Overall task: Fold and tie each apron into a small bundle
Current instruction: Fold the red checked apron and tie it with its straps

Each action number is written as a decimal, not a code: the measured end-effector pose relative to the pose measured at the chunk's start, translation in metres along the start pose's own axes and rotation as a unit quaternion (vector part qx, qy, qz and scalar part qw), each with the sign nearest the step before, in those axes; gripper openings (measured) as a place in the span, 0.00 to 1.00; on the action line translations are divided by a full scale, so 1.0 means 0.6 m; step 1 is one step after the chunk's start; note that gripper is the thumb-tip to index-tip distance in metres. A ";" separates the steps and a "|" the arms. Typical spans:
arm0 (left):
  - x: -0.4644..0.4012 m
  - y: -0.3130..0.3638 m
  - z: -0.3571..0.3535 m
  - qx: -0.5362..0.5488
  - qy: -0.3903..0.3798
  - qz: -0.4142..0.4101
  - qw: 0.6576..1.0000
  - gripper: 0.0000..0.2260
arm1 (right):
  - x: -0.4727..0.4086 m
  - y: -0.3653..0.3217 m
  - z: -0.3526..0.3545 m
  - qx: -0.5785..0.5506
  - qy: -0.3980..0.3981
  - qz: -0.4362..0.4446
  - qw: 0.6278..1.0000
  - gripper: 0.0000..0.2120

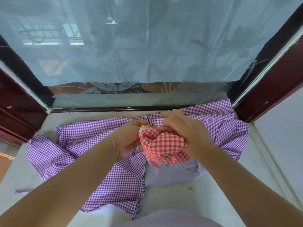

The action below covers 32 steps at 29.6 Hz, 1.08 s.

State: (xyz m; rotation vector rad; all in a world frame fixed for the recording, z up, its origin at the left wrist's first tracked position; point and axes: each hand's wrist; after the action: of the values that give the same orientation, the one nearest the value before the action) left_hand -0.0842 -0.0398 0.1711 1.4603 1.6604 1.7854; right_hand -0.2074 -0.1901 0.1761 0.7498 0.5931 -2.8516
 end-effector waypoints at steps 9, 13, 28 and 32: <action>0.020 0.026 0.007 -0.008 -0.159 0.104 0.982 0.12 | -0.018 -0.010 0.018 -0.156 -0.099 -0.047 0.982 0.07; 0.027 0.012 -0.009 -0.148 -0.118 0.048 0.981 0.11 | -0.026 -0.011 0.022 -0.331 -0.179 -0.270 0.886 0.03; 0.013 -0.013 -0.010 0.004 -0.059 0.118 0.991 0.03 | 0.003 0.007 0.027 0.081 -0.159 0.257 0.950 0.16; 0.013 -0.006 -0.011 -0.058 -0.065 0.066 0.994 0.04 | -0.002 0.007 0.029 0.039 -0.157 0.216 0.963 0.09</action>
State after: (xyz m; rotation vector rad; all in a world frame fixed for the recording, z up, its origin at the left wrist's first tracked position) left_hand -0.0944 -0.0369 0.1729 1.6290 1.4029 1.7801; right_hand -0.2133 -0.2009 0.1893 0.3644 0.2361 -2.5163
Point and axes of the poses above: each hand's wrist, its own x-axis away from the middle knuckle, its own z-axis out of the back of the hand, y = z × x, and after that the axes turned 4 degrees about -x, right-handed
